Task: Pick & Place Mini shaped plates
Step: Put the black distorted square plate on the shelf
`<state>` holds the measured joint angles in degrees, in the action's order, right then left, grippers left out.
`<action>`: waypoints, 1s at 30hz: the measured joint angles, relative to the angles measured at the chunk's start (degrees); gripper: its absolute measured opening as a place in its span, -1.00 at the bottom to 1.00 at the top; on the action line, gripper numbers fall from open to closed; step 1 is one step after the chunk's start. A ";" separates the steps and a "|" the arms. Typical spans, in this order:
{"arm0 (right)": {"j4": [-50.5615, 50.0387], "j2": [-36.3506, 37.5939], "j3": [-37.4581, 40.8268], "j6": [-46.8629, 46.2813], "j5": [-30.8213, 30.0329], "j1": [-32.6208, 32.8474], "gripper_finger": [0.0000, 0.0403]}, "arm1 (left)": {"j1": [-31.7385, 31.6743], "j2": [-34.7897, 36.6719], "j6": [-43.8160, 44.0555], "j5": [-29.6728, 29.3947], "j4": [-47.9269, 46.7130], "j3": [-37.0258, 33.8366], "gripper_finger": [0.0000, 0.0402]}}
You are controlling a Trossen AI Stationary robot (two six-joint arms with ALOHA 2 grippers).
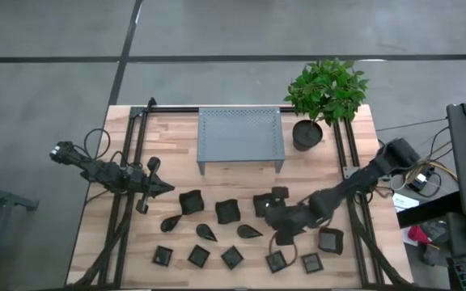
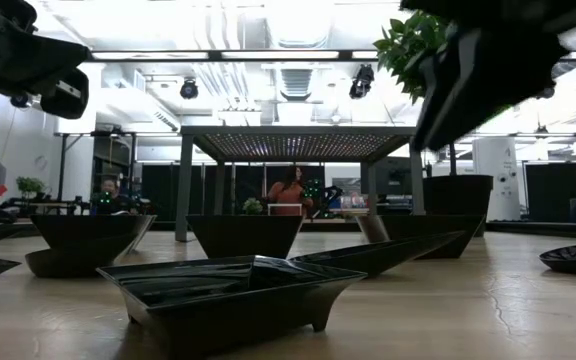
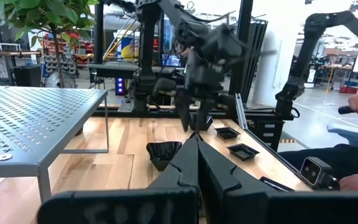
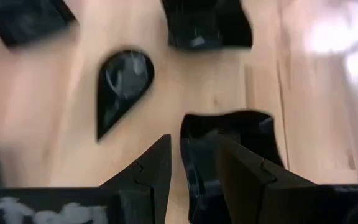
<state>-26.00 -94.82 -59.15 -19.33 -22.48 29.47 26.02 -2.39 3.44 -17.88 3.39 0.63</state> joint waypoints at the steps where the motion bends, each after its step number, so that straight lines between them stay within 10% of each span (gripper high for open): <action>1: -1.25 -1.39 -0.99 -0.06 0.00 0.01 -0.42 | 0.00 0.02 0.00 0.01 0.01 -0.01 -1.00; 30: -10.08 -10.73 -6.39 -1.27 -1.70 0.00 -0.89 | -0.02 -0.07 0.00 -0.01 -0.01 0.01 -1.00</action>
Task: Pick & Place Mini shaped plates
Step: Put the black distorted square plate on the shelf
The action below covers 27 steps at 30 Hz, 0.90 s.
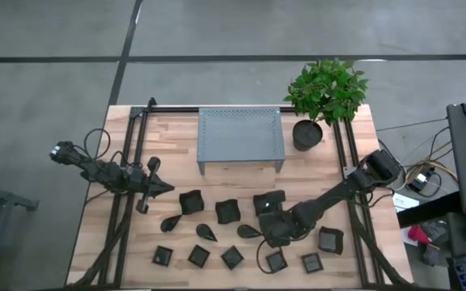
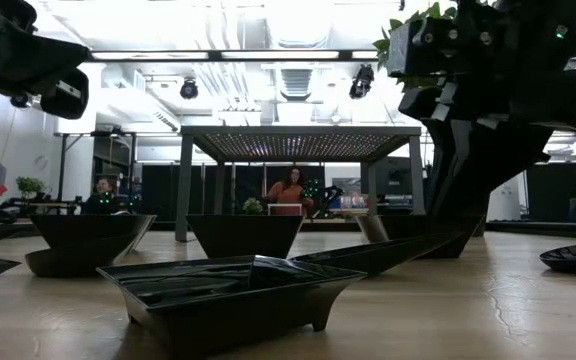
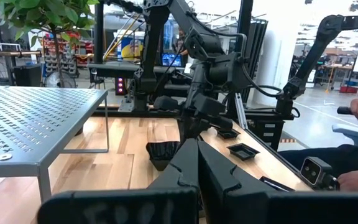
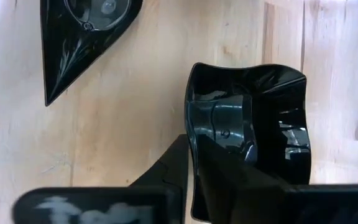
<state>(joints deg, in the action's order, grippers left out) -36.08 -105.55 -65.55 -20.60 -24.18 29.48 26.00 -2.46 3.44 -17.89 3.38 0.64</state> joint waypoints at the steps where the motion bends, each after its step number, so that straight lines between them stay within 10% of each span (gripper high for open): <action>1: 0.00 0.08 -0.18 0.02 0.02 0.00 -0.92 | 0.00 0.00 0.00 0.00 0.00 0.00 -1.00; 27: -5.05 1.35 -7.84 1.84 -6.80 2.11 -0.96 | 0.02 0.00 0.00 0.00 0.00 -0.02 -1.00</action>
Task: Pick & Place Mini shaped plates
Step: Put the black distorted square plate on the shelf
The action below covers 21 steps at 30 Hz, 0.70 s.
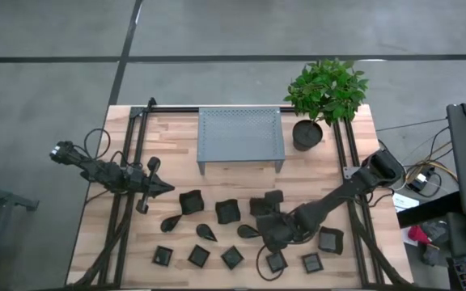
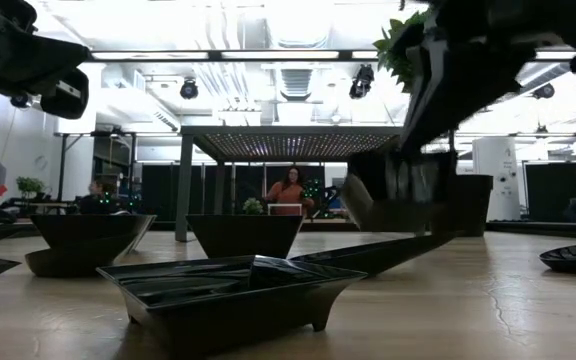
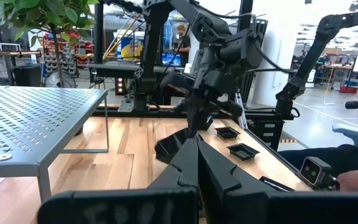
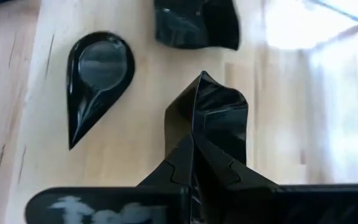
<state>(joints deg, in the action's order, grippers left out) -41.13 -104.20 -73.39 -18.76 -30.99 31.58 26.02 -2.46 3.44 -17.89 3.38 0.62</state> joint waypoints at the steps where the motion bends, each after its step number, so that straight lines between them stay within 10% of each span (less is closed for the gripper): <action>1: -0.43 0.00 -0.64 0.13 -0.75 0.14 -0.96 | 0.00 0.00 0.00 0.00 0.00 0.00 -1.00; 21: -15.00 0.00 -15.33 12.19 -19.61 0.77 -0.96 | -0.02 0.00 0.00 0.00 0.00 0.00 -1.00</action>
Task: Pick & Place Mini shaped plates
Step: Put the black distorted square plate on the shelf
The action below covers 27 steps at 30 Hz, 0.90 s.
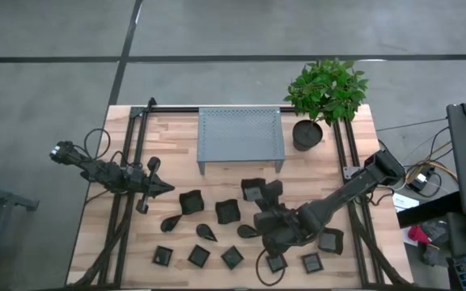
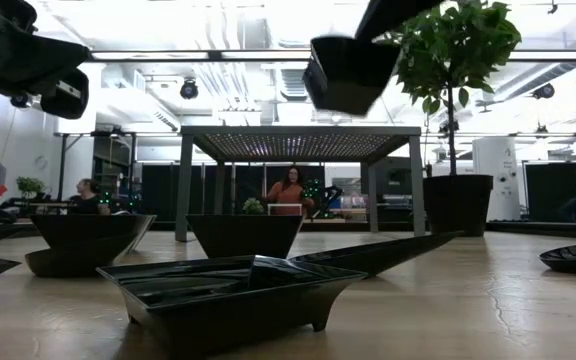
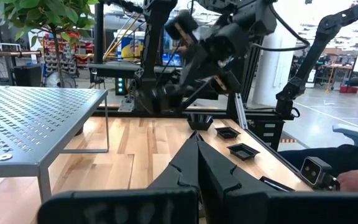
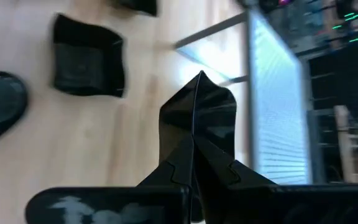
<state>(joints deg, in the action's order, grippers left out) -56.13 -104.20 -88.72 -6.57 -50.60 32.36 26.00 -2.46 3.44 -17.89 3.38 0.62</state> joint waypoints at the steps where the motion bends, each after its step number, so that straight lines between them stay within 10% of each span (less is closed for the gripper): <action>1: -0.46 0.00 -0.59 0.77 -0.78 -0.06 -0.96 | 0.00 0.00 0.00 0.00 0.00 0.00 -1.00; 27: -4.32 10.56 6.85 10.48 -5.17 -14.79 -0.96 | 0.02 0.00 0.00 0.01 0.00 0.00 -1.00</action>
<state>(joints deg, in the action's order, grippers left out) -60.45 -93.65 -81.87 3.91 -55.77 17.57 26.02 -2.46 3.44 -17.87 3.38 0.62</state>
